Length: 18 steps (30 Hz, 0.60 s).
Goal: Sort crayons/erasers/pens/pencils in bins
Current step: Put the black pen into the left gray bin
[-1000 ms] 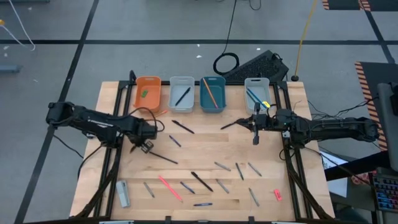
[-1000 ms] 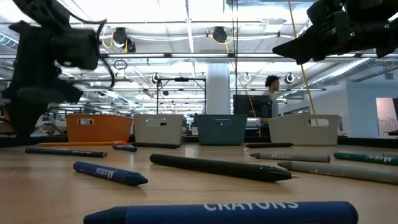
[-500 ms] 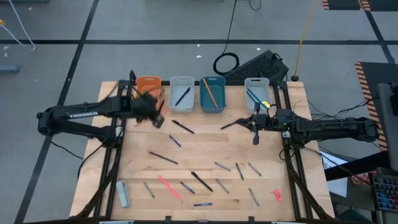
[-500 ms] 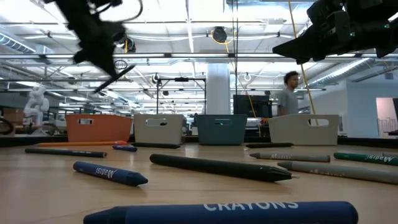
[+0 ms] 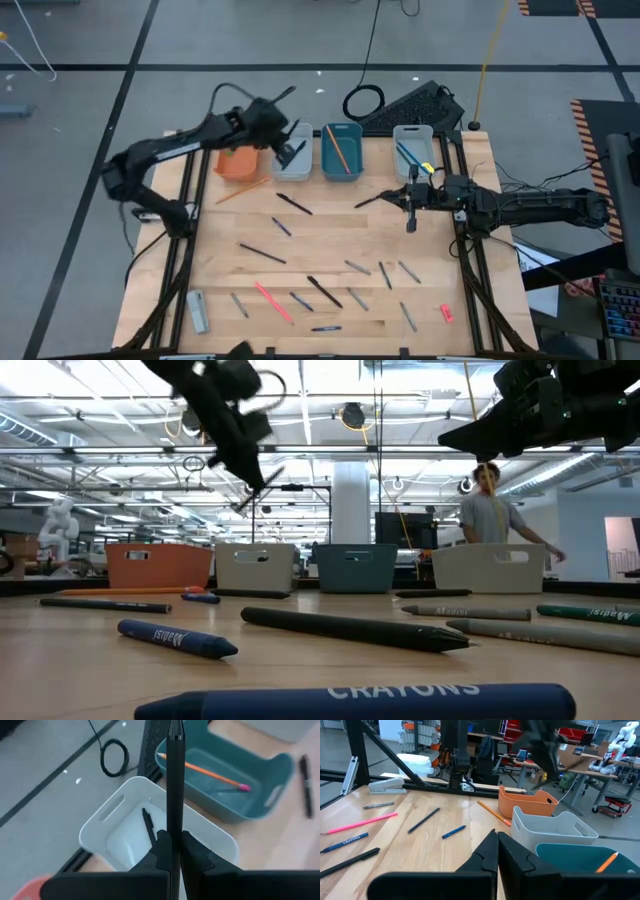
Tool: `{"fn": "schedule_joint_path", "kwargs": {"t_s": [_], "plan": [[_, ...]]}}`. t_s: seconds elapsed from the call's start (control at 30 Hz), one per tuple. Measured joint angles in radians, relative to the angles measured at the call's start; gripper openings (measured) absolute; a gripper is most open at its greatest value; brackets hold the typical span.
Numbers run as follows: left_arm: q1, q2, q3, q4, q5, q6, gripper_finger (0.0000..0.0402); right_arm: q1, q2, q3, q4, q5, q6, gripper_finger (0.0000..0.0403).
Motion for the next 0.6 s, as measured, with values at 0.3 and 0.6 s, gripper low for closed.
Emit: {"fn": "schedule_joint_path", "kwargs": {"t_s": [0.3, 0.6], "plan": [[0.080, 0.258, 0.072, 0.002, 0.056, 0.029, 0.0010, 0.000, 0.000, 0.000, 0.000, 0.000, 0.002, 0.0000], [0.105, 0.387, 0.072, 0.027, 0.067, 0.042, 0.0006, 0.000, 0.000, 0.000, -0.001, -0.001, 0.003, 0.0000]]}}
